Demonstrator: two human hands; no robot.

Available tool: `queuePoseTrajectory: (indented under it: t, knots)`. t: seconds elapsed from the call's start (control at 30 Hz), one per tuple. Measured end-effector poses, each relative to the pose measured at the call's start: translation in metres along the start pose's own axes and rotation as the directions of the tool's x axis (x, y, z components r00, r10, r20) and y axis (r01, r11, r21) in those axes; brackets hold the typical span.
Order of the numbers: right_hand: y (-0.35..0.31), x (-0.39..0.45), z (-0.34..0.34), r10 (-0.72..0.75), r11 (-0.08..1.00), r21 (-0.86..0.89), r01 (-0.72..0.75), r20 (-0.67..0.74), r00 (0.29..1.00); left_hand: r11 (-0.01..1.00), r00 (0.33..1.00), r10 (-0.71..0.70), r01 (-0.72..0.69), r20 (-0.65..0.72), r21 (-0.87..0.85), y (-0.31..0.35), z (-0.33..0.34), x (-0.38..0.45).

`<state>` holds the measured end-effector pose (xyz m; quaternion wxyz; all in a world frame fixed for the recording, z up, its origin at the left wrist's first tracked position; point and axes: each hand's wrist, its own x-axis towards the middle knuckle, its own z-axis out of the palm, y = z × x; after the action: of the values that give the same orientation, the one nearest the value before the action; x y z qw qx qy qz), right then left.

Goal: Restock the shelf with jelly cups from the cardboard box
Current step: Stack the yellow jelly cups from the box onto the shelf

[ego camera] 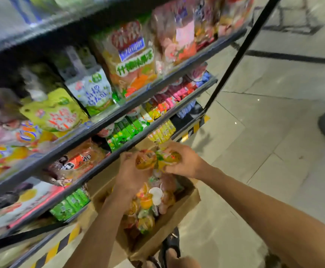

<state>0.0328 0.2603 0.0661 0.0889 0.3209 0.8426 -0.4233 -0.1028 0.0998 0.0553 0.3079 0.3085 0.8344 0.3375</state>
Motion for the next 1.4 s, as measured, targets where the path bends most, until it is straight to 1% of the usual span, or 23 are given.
queuePoseTrajectory:
  t: [0.07,0.13,0.17,0.27,0.33,0.37,0.5,0.57,0.67,0.73,0.83,0.93,1.03,1.1,1.23,1.4]
  knots:
    - [-0.034,-0.023,-0.037,-0.017,1.0,-0.006,0.017,-0.003,1.0,0.998,0.998,0.066,-0.066,-0.015,0.006,0.033,-0.029,-0.013]
    - [-0.066,-0.043,-0.073,-0.068,0.995,-0.074,0.07,0.035,0.997,0.997,0.996,0.074,-0.072,-0.055,0.037,0.067,-0.062,-0.03]
    - [-0.081,-0.053,-0.091,-0.102,0.989,-0.108,0.106,0.036,0.994,0.994,0.991,0.107,-0.104,-0.08,0.04,0.083,-0.077,-0.037]
    - [-0.126,-0.077,-0.141,-0.202,0.965,-0.173,0.198,-0.003,0.979,0.984,0.979,0.176,-0.171,-0.1,0.056,0.127,-0.117,-0.055]
    - [-0.157,-0.092,-0.173,-0.258,0.949,-0.194,0.247,-0.035,0.965,0.98,0.967,0.199,-0.191,-0.159,0.064,0.16,-0.144,-0.065]
    - [-0.172,-0.099,-0.188,-0.296,0.939,-0.198,0.281,-0.053,0.954,0.972,0.951,0.231,-0.218,-0.207,0.087,0.176,-0.157,-0.07]
    - [-0.239,-0.128,-0.242,-0.448,0.885,-0.199,0.42,-0.123,0.886,0.938,0.889,0.339,-0.296,-0.307,0.179,0.235,-0.214,-0.097]
    - [-0.277,-0.142,-0.269,-0.526,0.841,-0.236,0.488,-0.142,0.838,0.932,0.87,0.36,-0.319,-0.336,0.174,0.262,-0.244,-0.115]
    - [-0.328,-0.158,-0.3,-0.624,0.778,-0.236,0.583,-0.178,0.761,0.888,0.807,0.451,-0.36,-0.381,0.287,0.291,-0.292,-0.138]
    - [-0.361,-0.165,-0.315,-0.667,0.745,-0.216,0.632,-0.22,0.712,0.878,0.776,0.471,-0.367,-0.42,0.308,0.306,-0.323,-0.151]
    - [-0.41,-0.17,-0.327,-0.719,0.69,-0.168,0.704,-0.264,0.642,0.872,0.727,0.484,-0.357,-0.486,0.335,0.327,-0.366,-0.172]
    - [-0.453,-0.168,-0.33,-0.773,0.624,-0.163,0.764,-0.271,0.573,0.855,0.683,0.51,-0.34,-0.522,0.39,0.335,-0.404,-0.189]
    - [-0.491,-0.165,-0.324,-0.815,0.566,-0.156,0.81,-0.257,0.52,0.856,0.652,0.507,-0.302,-0.564,0.42,0.328,-0.438,-0.199]
    - [-0.518,-0.161,-0.314,-0.839,0.528,-0.159,0.834,-0.251,0.484,0.872,0.643,0.478,-0.268,-0.598,0.409,0.318,-0.459,-0.205]
    - [-0.567,-0.142,-0.284,-0.855,0.496,-0.139,0.857,-0.248,0.455,0.893,0.625,0.441,-0.232,-0.644,0.387,0.292,-0.495,-0.216]
    - [-0.624,-0.118,-0.243,-0.879,0.46,-0.134,0.878,-0.205,0.43,0.911,0.614,0.395,-0.166,-0.684,0.377,0.253,-0.531,-0.219]
